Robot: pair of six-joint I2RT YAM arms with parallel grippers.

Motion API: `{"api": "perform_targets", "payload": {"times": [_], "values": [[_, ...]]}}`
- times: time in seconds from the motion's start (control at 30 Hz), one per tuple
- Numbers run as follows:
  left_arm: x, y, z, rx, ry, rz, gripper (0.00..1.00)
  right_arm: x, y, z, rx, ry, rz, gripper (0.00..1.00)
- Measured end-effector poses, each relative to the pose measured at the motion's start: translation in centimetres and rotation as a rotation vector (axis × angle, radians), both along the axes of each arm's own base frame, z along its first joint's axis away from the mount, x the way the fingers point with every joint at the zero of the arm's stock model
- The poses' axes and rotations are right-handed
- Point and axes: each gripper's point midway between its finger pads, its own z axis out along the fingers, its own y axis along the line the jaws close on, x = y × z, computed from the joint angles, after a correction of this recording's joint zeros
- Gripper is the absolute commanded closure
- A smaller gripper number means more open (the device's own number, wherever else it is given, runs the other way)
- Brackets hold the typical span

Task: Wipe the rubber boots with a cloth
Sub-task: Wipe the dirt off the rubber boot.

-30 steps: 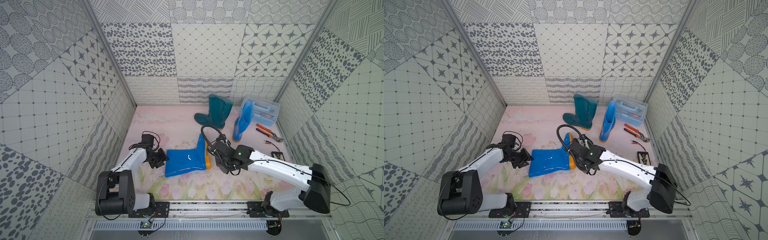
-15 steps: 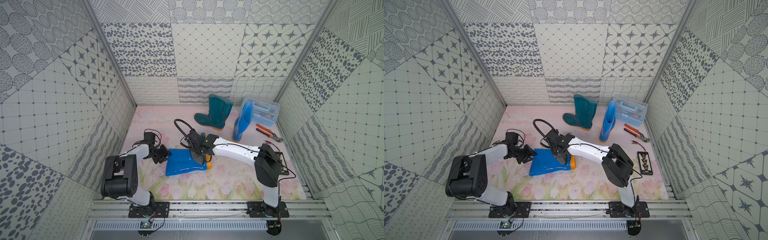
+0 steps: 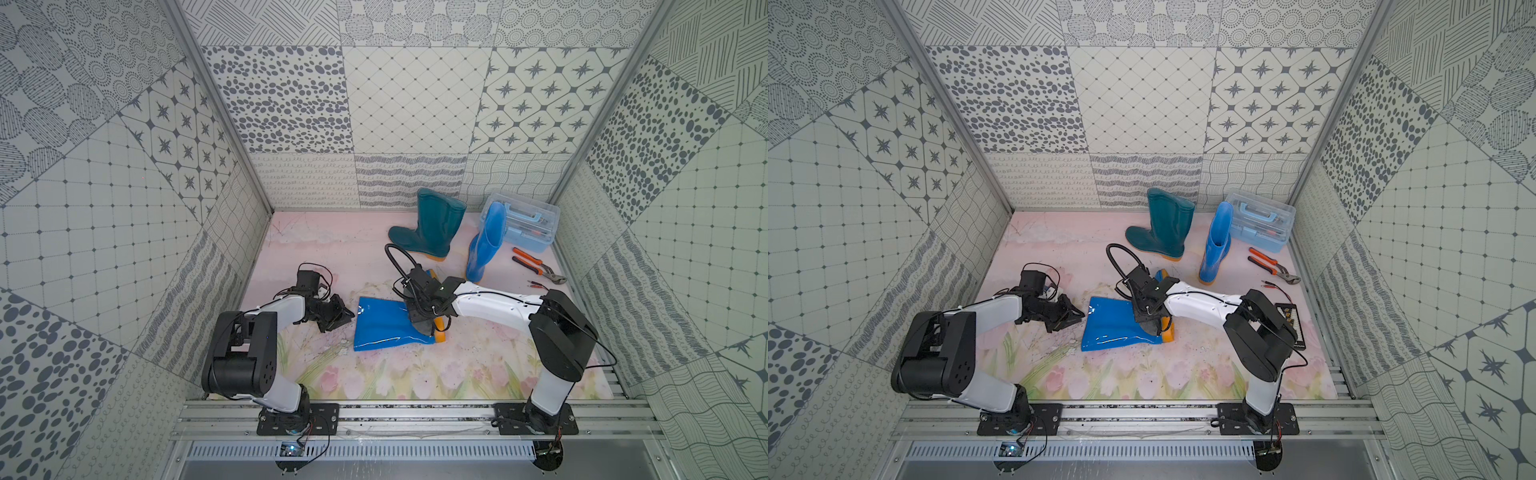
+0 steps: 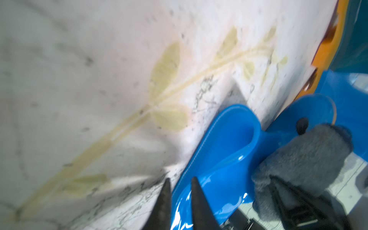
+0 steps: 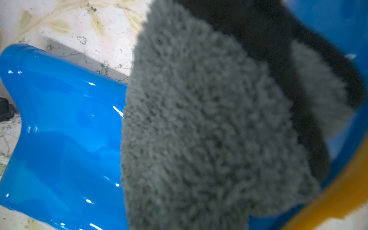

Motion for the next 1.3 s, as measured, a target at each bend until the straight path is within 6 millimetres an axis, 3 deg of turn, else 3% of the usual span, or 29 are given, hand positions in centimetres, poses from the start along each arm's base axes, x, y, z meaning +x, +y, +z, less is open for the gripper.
{"api": "perform_targets", "payload": {"times": [0.2,0.47,0.73,0.93,1.1,1.27,1.3], "values": [[0.2,-1.0,1.2,-0.029,-0.053,-0.027,0.63,-0.9,1.6,-1.3,-0.004,0.019,0.024,1.00],[1.9,-1.1,3.7,-0.009,-0.183,-0.057,0.64,-0.9,1.6,-1.5,-0.012,0.016,0.023,1.00],[4.4,-1.5,2.0,-0.017,-0.191,-0.075,0.62,-0.8,1.6,-1.5,-0.016,0.011,0.023,1.00],[4.9,-2.4,0.9,-0.062,-0.178,-0.086,0.65,-0.8,1.6,-1.5,-0.016,0.010,0.023,1.00],[4.9,-3.2,0.9,-0.098,-0.178,-0.099,0.72,-0.7,1.6,-1.3,-0.018,0.010,0.026,1.00],[4.9,-3.8,0.9,-0.127,-0.174,-0.107,1.00,-0.7,1.7,-1.0,-0.020,0.014,0.027,1.00],[4.9,-3.9,1.0,-0.129,-0.176,-0.109,1.00,-0.7,1.7,-0.9,-0.021,0.013,0.028,1.00]]}}
